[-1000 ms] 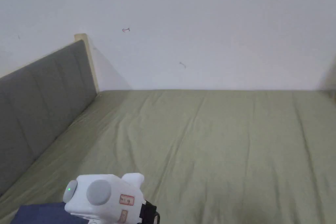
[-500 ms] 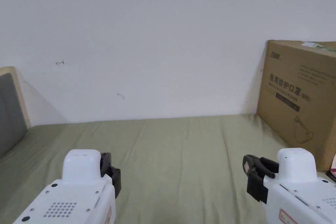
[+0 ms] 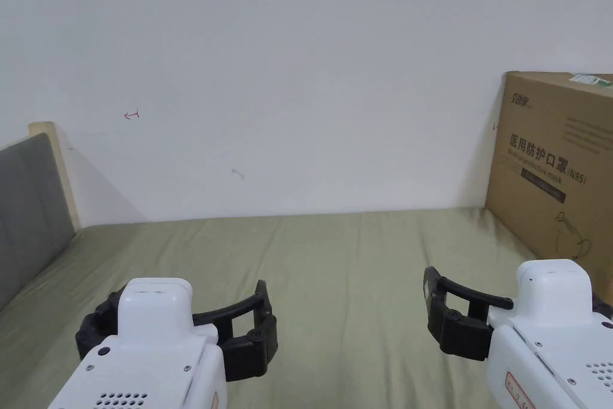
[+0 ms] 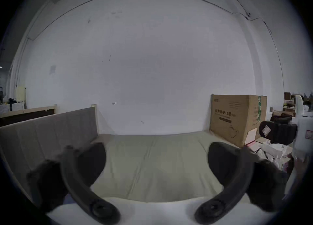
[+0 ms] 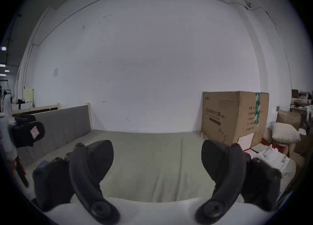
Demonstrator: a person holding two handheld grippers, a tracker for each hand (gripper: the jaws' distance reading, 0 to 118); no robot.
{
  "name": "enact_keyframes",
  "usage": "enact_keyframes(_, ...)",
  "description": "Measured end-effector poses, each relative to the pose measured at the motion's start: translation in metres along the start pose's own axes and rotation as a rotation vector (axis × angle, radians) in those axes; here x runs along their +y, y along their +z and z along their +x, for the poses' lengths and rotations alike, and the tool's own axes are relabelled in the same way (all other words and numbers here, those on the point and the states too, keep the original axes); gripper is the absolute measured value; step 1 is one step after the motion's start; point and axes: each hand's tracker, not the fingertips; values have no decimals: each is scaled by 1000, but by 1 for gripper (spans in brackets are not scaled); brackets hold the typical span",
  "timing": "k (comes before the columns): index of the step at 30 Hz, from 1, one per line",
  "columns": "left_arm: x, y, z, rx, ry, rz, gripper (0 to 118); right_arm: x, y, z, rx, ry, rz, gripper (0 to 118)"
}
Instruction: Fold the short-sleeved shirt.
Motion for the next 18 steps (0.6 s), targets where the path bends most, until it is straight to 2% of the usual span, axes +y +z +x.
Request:
enact_keyframes(1, -1, 4, 1, -3, 8, 22, 118, 0, 0, -2, -9, 8, -1, 118)
enact_keyframes(5, 2, 0, 2, 16, 18, 5, 118, -3, -1, -6, -34, 16, -8, 118)
enact_keyframes(9, 3, -2, -2, 7, 62, -17, 118, -3, -3, -4, -34, -25, -23, 118)
enact_keyframes(18, 4, 1, 7, -22, -6, -29, 118, -1, -7, -3, -28, -15, -30, 118)
